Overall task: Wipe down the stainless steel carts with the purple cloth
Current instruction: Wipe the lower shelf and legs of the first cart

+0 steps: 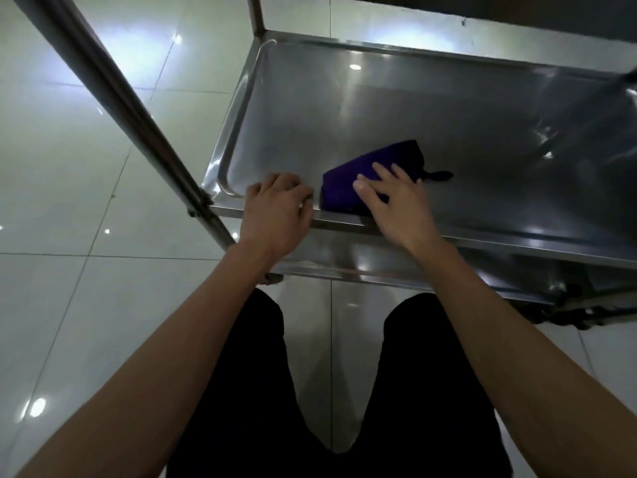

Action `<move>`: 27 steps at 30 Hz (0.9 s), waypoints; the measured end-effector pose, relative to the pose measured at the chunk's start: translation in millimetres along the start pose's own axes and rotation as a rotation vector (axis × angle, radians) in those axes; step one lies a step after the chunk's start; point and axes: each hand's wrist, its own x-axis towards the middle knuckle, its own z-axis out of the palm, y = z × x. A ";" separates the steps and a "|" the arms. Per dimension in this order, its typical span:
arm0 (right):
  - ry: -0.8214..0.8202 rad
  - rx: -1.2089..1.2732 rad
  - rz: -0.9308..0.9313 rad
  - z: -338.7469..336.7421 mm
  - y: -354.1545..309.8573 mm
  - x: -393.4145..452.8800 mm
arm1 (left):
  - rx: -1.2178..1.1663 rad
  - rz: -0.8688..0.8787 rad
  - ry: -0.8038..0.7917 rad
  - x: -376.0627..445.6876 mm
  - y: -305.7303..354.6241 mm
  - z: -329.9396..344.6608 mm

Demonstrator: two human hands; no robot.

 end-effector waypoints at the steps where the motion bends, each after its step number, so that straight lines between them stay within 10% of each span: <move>1: 0.041 -0.020 -0.007 0.6 -5.2 2.5 | -0.003 -0.004 0.013 -1.1 -0.8 0.3; 27: -0.053 -0.291 -0.142 44.1 -42.3 14.0 | 0.125 -0.148 0.161 -60.6 -41.9 -33.5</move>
